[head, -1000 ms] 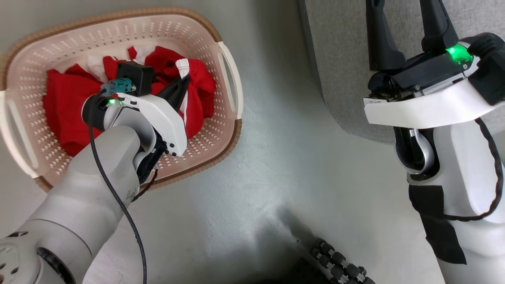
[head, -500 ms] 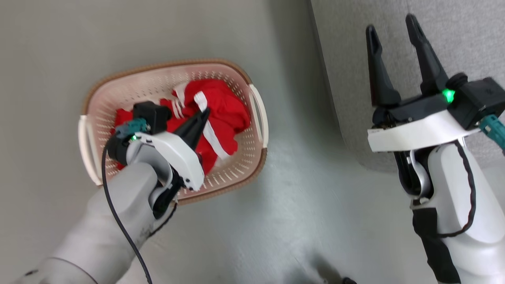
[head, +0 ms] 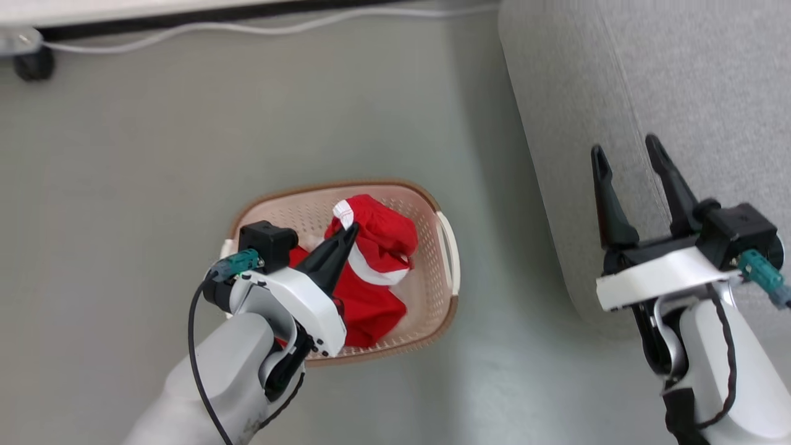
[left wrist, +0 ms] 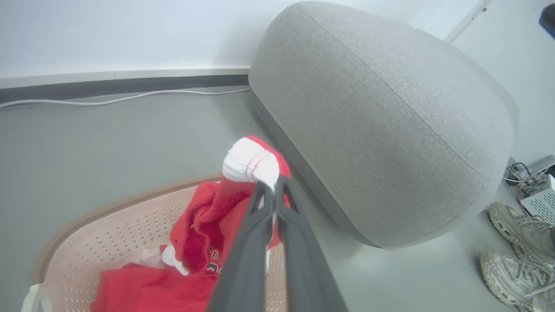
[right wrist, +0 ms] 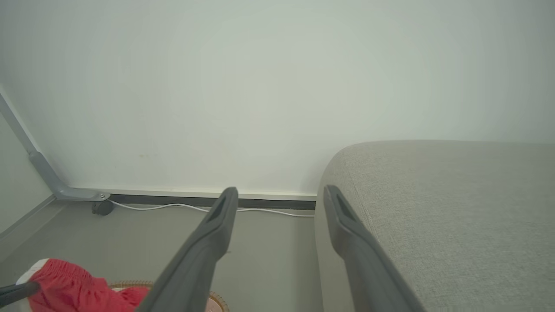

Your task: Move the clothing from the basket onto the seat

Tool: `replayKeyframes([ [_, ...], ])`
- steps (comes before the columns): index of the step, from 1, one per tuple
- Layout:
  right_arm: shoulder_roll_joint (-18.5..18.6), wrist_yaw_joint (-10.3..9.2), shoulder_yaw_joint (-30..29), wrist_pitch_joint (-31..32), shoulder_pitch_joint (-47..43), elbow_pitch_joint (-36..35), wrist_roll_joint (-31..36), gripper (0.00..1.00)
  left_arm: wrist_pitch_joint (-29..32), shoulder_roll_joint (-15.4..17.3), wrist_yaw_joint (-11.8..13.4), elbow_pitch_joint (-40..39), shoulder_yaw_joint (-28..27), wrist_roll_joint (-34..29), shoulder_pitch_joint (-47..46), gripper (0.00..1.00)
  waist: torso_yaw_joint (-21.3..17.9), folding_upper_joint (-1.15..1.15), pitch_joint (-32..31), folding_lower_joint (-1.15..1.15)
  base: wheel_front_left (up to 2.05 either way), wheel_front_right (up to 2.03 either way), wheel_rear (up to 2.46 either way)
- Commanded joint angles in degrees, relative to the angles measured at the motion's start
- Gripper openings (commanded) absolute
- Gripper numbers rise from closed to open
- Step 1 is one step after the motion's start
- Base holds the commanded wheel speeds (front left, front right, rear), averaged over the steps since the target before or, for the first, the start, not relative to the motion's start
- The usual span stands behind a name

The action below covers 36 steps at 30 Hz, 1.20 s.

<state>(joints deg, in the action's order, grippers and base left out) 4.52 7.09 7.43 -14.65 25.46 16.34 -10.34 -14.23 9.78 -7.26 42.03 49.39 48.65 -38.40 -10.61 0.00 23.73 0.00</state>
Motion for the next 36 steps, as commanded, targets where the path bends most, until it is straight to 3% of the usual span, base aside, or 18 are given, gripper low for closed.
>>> replayKeyframes([
  [1, 0.46, 0.4, 0.46, -0.35, -1.86, -0.69, 0.36, 1.0, -0.76, 0.52, -0.23, -1.97, -2.14, -0.92, 0.56, 0.0, 2.87, 0.0, -4.21, 0.0, 0.0, 0.0, 0.0],
  [17, 1.44, 0.4, -1.1, -0.35, -10.58, 2.53, 0.25, 1.0, -0.76, 3.36, -0.23, -14.54, -6.66, -7.83, 5.23, 0.0, 8.32, 0.0, -16.75, 0.0, 0.0, 0.0, 0.0],
  [36, 0.28, 0.4, -2.43, -0.35, -13.71, 2.2, -0.02, 1.0, -0.76, 10.01, -0.23, -24.43, -5.38, -11.28, -1.83, 0.0, 9.84, 0.0, -18.75, 0.0, 0.0, 0.0, 0.0],
])
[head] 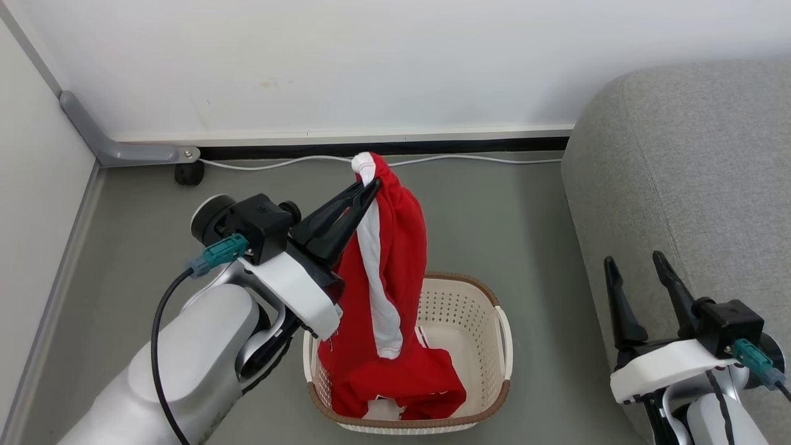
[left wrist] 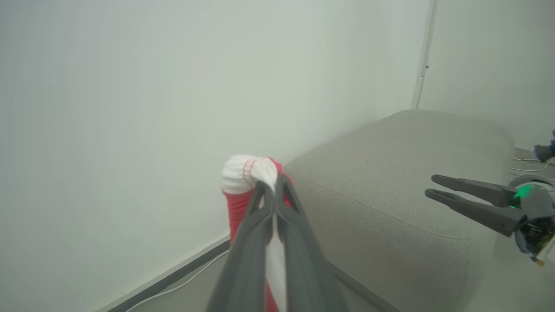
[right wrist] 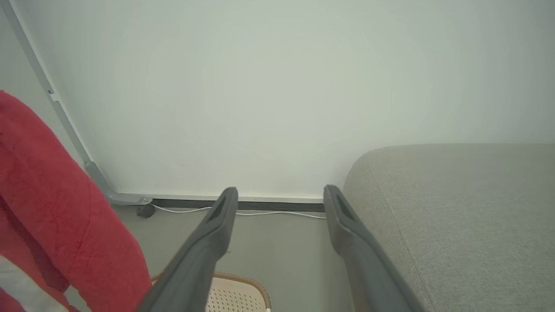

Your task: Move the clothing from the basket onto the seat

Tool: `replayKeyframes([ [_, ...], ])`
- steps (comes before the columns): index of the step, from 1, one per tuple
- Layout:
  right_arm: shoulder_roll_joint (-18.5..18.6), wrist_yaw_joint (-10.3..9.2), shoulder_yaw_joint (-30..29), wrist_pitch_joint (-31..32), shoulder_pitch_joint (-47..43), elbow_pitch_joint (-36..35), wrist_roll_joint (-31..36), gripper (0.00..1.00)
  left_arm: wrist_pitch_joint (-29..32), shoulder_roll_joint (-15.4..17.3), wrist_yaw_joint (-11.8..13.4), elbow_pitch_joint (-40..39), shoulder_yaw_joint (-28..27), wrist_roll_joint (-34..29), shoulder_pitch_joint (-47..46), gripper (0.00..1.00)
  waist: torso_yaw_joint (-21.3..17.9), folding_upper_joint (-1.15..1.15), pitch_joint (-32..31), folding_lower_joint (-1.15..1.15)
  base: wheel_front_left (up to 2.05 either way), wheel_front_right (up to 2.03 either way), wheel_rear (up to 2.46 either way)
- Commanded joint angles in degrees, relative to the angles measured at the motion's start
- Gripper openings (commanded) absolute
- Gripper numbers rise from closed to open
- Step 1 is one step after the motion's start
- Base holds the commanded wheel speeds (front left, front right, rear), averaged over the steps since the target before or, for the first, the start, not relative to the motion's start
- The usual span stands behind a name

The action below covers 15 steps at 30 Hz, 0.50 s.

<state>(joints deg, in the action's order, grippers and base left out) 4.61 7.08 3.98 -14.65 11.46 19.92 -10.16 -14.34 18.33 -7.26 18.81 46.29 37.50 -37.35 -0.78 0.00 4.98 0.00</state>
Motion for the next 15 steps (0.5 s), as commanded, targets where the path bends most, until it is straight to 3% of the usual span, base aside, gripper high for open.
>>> replayKeyframes([
  [1, 0.11, 0.41, 1.08, -0.35, 0.22, -1.39, -0.2, 1.0, -0.65, 1.84, -0.23, -1.5, -2.0, -0.79, -3.53, 0.0, 0.0, 0.0, 0.04, 0.0, 0.0, 0.0, 0.0],
  [15, 0.13, 0.41, 1.59, -0.35, 0.51, -0.75, -0.11, 1.0, -0.65, 2.18, -0.23, -2.86, -1.94, -1.59, -6.8, 0.0, -0.2, 0.0, 0.31, 0.0, 0.0, 0.0, 0.0],
])
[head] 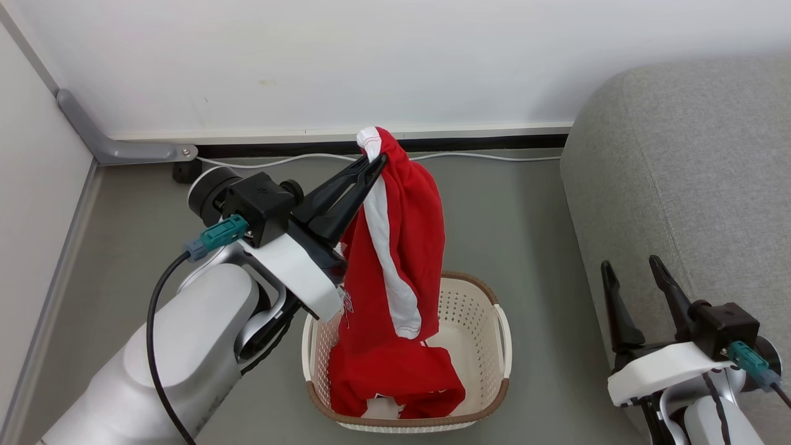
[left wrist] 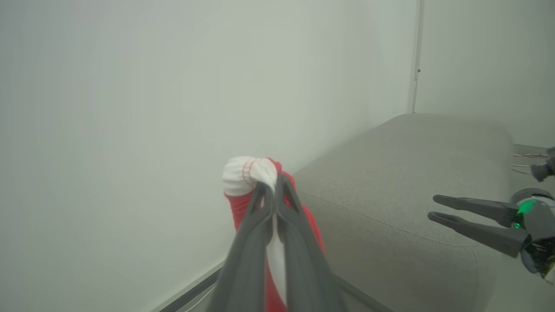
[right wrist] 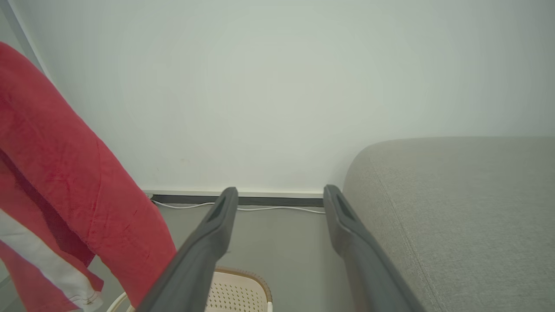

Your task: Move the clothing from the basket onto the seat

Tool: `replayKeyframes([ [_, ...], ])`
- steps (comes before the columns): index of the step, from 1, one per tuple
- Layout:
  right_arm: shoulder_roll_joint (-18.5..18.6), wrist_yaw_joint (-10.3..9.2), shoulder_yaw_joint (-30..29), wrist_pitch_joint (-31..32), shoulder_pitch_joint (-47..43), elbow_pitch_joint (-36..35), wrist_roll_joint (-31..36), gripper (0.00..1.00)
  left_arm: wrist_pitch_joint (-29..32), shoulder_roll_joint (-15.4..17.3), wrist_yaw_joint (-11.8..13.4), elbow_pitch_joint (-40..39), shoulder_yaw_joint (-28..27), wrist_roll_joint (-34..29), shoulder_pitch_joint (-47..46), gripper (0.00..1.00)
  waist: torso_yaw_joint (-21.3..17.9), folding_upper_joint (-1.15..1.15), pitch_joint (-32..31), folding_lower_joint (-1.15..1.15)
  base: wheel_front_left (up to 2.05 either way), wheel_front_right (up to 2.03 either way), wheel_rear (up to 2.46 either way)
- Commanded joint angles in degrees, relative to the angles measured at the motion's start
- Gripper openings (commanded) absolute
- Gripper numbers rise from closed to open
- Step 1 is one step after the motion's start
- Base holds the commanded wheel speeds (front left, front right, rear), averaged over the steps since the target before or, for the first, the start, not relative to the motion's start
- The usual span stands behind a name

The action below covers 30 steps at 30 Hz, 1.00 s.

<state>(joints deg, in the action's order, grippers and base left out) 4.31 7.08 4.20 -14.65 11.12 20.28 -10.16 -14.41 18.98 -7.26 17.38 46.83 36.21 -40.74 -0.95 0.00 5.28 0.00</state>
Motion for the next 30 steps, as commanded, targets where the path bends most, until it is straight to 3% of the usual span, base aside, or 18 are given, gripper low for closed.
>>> replayKeyframes([
  [1, 0.43, 0.41, 1.5, -0.35, 0.95, -1.07, -0.09, 1.0, -0.59, 1.47, -0.23, -1.49, -2.51, -0.34, -3.37, 0.0, -0.03, 0.0, 0.05, 0.0, 0.0, 0.0, 0.0],
  [7, 2.38, 0.41, 8.05, -0.35, 2.97, -1.31, -1.89, 1.0, -0.59, 0.83, -0.23, -2.01, -2.3, -0.34, -3.41, 0.0, 0.33, 0.0, 0.45, 0.0, 0.0, 0.0, 0.0],
  [14, 6.46, 0.41, 20.34, -0.35, 8.44, 1.48, -4.81, 1.0, -0.59, 0.12, -0.23, -2.99, -2.31, -0.6, -3.16, 0.0, 1.0, 0.0, 0.34, 0.0, 0.0, 0.0, 0.0],
  [22, 10.25, 0.41, 36.43, -0.35, 17.32, 6.9, -12.95, 1.0, -0.59, -1.13, -0.23, -4.58, -1.57, -0.49, -3.29, 0.0, 2.51, 0.0, 0.22, 0.0, 0.0, 0.0, 0.0],
  [30, 10.86, 0.41, 43.81, -0.35, 23.55, 11.72, -16.27, 1.0, -0.59, -2.06, -0.23, -5.65, -0.29, -0.42, -3.52, 0.0, 4.01, 0.0, -0.01, 0.0, 0.0, 0.0, 0.0],
])
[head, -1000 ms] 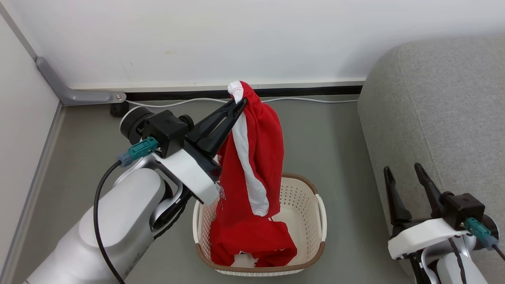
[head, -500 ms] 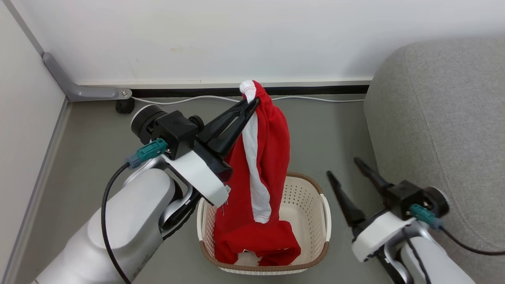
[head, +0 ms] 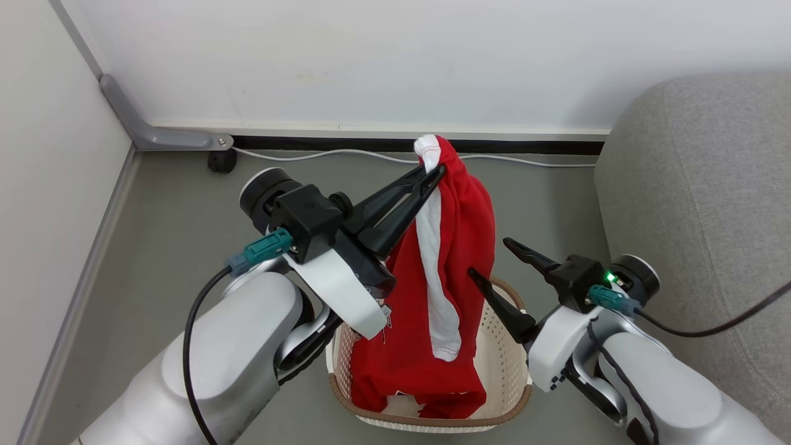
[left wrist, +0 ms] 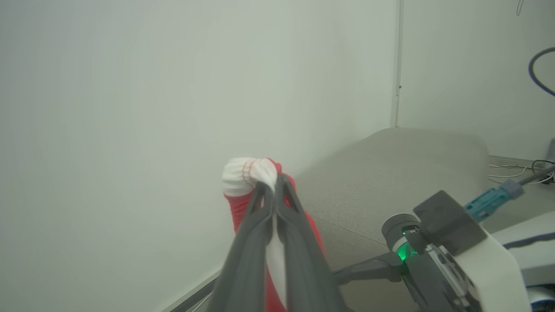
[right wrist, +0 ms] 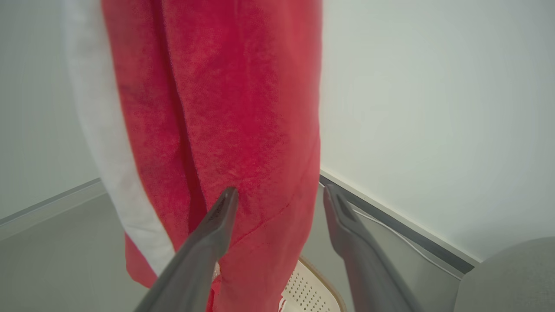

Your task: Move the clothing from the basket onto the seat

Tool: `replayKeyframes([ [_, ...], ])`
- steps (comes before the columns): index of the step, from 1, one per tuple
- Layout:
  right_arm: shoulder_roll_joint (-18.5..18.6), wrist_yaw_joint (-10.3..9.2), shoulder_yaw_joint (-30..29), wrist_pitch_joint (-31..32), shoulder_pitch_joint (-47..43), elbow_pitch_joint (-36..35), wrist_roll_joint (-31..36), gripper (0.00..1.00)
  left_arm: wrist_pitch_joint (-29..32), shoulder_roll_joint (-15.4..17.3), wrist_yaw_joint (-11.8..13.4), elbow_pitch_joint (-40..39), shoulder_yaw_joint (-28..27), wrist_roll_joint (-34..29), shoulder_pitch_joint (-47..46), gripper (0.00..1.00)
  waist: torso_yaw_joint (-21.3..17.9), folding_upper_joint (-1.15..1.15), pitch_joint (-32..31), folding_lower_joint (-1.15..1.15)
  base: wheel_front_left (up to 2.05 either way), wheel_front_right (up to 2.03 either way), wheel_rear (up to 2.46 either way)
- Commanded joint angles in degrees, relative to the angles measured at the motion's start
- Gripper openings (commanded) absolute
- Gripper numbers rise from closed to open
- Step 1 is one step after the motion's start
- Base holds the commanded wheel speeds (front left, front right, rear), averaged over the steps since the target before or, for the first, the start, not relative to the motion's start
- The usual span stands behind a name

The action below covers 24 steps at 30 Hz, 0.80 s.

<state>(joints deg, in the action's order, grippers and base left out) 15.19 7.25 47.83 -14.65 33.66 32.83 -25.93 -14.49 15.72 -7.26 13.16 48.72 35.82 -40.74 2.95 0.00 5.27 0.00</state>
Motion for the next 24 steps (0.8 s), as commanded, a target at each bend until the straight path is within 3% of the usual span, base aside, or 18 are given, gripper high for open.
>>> replayKeyframes([
  [1, -0.12, 0.24, 1.17, -0.35, 1.75, -0.23, -0.8, 1.0, -0.51, 1.11, -0.23, -1.66, -1.85, -0.08, -3.61, 0.0, 0.29, 0.0, 0.06, 0.0, 0.0, 0.0, 0.0],
  [7, -1.48, 0.24, 5.88, -0.35, 5.58, 3.42, -3.15, 1.0, -0.51, 0.33, -0.23, -2.48, -0.38, -0.2, -4.05, 0.0, 1.26, 0.0, 0.46, 0.0, 0.0, 0.0, 0.0],
  [8, -1.74, 0.24, 6.34, -0.35, 6.17, 3.98, -3.51, 0.87, -0.51, 0.18, -0.23, -2.51, -0.26, -0.23, -4.12, 0.0, 1.4, 0.0, 0.51, 0.0, 0.0, 0.0, 0.0],
  [9, -1.95, 0.24, 6.71, -0.35, 6.68, 4.61, -3.68, 0.2, -0.51, 0.01, -0.23, -2.55, -0.16, -0.23, -4.15, 0.0, 1.52, 0.0, 0.56, 0.0, 0.0, 0.0, 0.0],
  [10, -2.28, 0.24, 6.99, -0.35, 7.01, 5.22, -3.99, 0.0, -0.51, -0.13, -0.23, -2.6, -0.14, -0.22, -4.16, 0.0, 1.62, 0.0, 0.6, 0.0, 0.0, 0.0, 0.0],
  [19, -3.19, 0.24, 5.7, -0.35, 7.72, 4.7, -5.44, 0.0, -0.51, -0.25, -0.23, -2.43, -1.38, -0.51, -3.05, 0.0, 1.07, 0.0, 1.12, 0.0, 0.0, 0.0, 0.0],
  [21, -2.96, 0.24, 4.34, -0.35, 7.14, 3.69, -5.33, 0.0, -0.51, -0.44, -0.23, -2.17, -1.97, -0.91, -2.19, 0.4, 0.27, 0.0, 1.26, 0.0, 0.0, 0.0, 0.0],
  [22, -2.93, 0.24, 3.89, -0.35, 6.95, 3.25, -5.24, 0.0, -0.51, -0.48, -0.23, -2.17, -2.29, -1.18, -1.94, 1.0, -0.08, 0.0, 1.29, 0.0, 0.0, 0.0, 0.0],
  [24, -2.75, 0.24, 2.51, -0.35, 6.55, 2.19, -4.85, 0.0, -0.51, -0.54, -0.23, -2.04, -2.3, -1.49, -1.34, 1.0, -0.66, 0.0, 1.39, 0.0, 0.0, 0.0, 0.0],
])
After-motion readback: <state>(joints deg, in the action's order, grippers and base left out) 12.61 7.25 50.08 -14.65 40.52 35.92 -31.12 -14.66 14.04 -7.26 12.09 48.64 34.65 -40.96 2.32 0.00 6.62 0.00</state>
